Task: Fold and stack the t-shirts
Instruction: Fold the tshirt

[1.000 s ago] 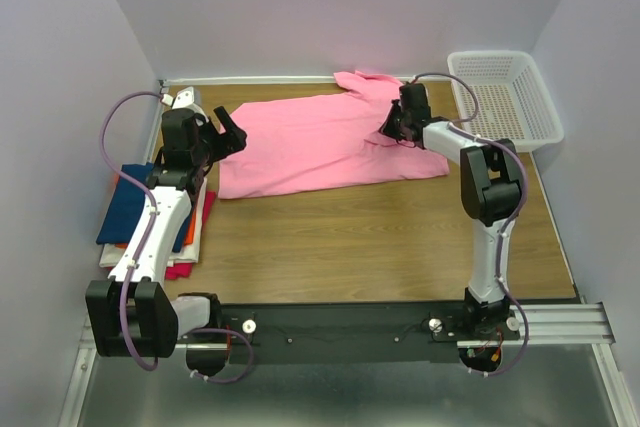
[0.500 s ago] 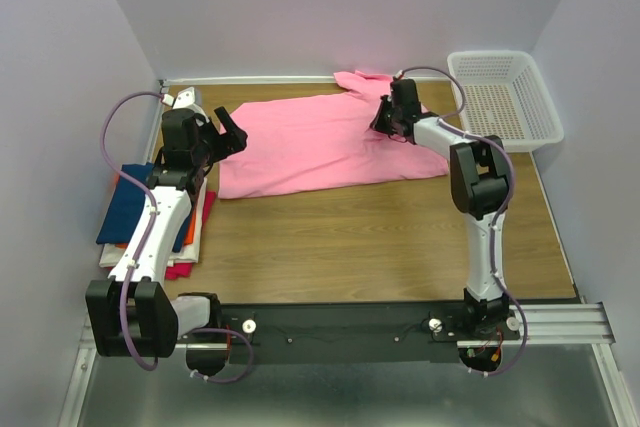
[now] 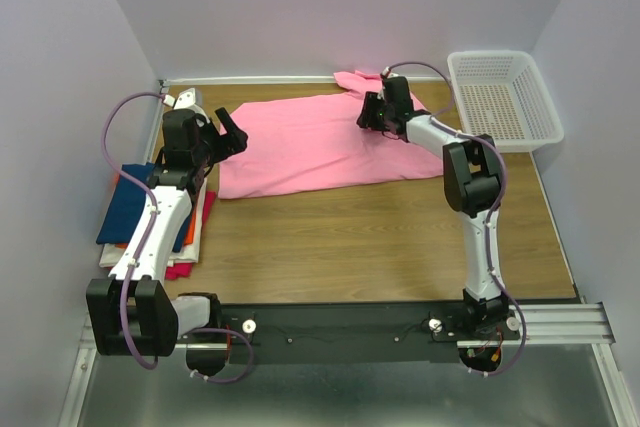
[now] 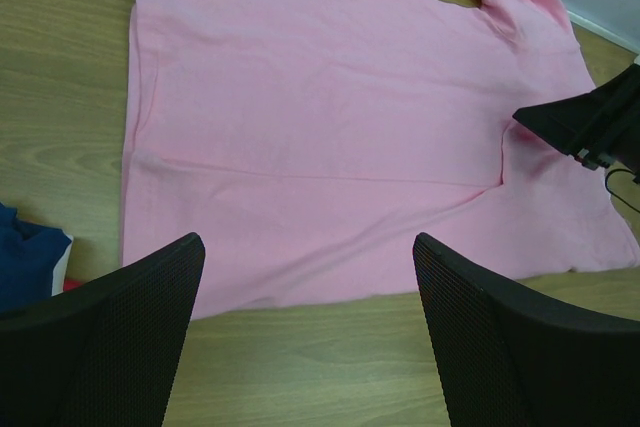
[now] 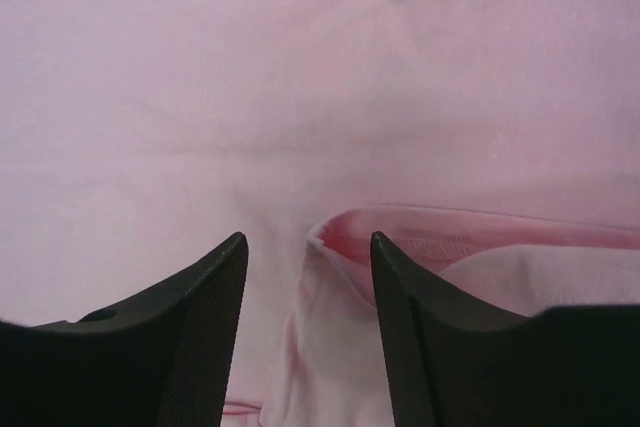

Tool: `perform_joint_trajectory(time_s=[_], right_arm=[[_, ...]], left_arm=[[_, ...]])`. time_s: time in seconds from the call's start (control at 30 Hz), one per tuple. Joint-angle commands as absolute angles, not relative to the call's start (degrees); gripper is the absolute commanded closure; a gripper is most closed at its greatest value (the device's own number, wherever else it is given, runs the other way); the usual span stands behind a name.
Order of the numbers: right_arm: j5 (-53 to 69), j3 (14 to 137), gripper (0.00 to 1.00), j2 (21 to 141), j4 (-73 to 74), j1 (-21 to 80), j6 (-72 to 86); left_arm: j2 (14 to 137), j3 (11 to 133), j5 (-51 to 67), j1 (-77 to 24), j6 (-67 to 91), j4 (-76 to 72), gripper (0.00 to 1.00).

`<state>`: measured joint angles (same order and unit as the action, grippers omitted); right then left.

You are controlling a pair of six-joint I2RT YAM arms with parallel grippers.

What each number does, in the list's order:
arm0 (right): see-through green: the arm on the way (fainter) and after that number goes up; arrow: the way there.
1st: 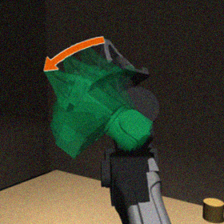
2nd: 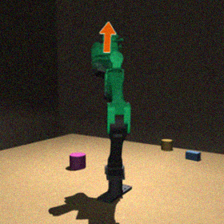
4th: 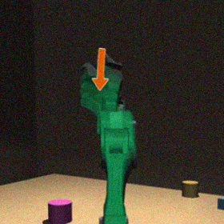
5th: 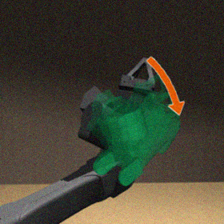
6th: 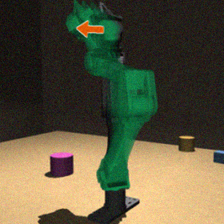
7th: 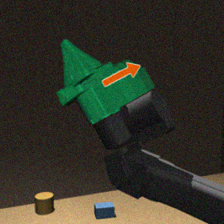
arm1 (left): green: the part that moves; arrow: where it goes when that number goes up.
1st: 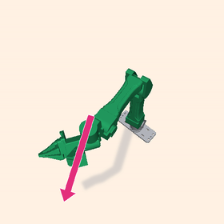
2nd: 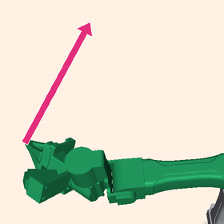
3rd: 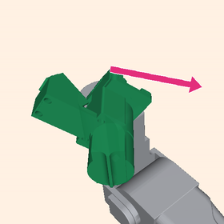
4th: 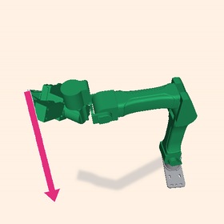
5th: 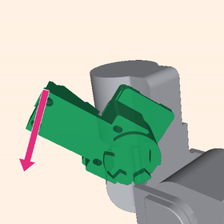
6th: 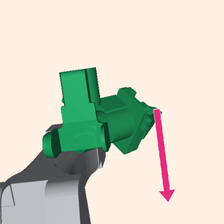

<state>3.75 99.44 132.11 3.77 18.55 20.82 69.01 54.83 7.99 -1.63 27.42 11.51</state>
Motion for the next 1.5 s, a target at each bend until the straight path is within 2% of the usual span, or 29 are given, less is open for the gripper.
perform_joint_trajectory(time_s=[0.0,0.07,0.27,0.53,0.8,0.97,1.27,1.47], right_arm=[[4.9,102.5,0.32,132.9,4.3,18.9,18.2],[5.4,103.1,0.25,132.5,4.3,18.9,18.1],[0.4,102.1,0.26,129.3,5.2,19.0,20.3],[-10.5,90.0,0.47,121.7,7.5,19.0,26.0],[-7.7,96.0,0.57,126.5,7.6,19.7,23.7],[-9.9,100.8,0.57,131.1,8.2,20.8,22.7],[-13.8,105.7,0.46,136.1,9.1,21.4,20.4],[-13.4,107.0,0.48,137.7,9.1,22.0,20.0]], left_arm=[[69.3,54.1,8.9,-1.8,26.8,11.4,0.08],[69.5,54.1,8.9,-1.8,26.8,11.4,0.08],[69.7,54.0,9.0,-1.8,26.9,11.5,0.08],[69.6,53.9,9.1,-1.8,27.1,11.4,0.08],[69.7,53.7,9.7,-1.8,27.2,11.2,0.08],[69.4,53.6,9.4,-1.8,27.1,11.2,0.08],[70.1,53.7,9.8,-1.8,27.0,11.3,0.08],[70.1,53.8,9.7,-1.8,27.0,11.2,0.08]])
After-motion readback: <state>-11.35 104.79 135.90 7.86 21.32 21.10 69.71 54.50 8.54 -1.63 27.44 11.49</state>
